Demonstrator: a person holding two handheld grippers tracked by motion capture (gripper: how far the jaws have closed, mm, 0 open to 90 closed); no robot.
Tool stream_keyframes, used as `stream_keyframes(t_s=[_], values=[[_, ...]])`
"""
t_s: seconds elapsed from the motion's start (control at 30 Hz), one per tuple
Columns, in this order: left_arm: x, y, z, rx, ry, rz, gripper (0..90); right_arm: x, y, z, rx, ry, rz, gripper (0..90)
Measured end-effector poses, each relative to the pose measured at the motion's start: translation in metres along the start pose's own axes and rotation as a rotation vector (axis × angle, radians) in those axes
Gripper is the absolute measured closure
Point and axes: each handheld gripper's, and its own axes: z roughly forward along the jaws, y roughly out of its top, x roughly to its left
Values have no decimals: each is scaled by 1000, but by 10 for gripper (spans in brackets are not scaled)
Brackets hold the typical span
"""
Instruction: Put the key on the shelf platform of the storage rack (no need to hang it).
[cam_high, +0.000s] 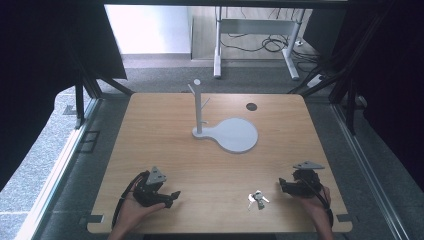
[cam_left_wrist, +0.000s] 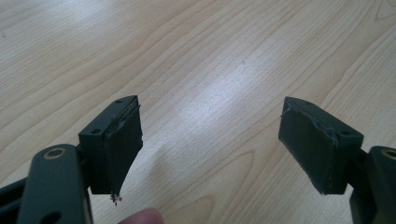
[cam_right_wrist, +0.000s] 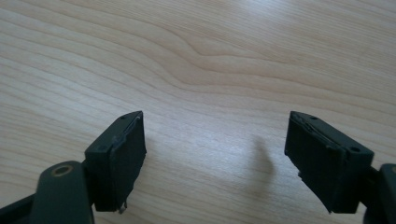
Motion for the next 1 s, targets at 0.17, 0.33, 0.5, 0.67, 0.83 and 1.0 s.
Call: stream_keyframes(t_s=[0.17, 0.33, 0.5, 0.67, 0.83, 1.0], values=[[0, 0, -2, -8, 2, -3, 219, 0, -3, 0, 9, 10, -9, 229], [0, 0, -1, 1, 2, 1, 219, -6, -5, -2, 16, 11, -4, 243], [0, 0, -1, 0, 0, 3, 220, -8, -6, -5, 7, 38, 7, 260], [-1, 1, -2, -4, -2, 3, 220, -7, -6, -6, -15, 44, 5, 287], [0, 0, -2, -5, -3, 1, 220, -9, -5, -9, -33, 59, 11, 292], [-1, 0, -3, 1, 3, 1, 220, -8, -3, -12, -34, 93, 11, 297]])
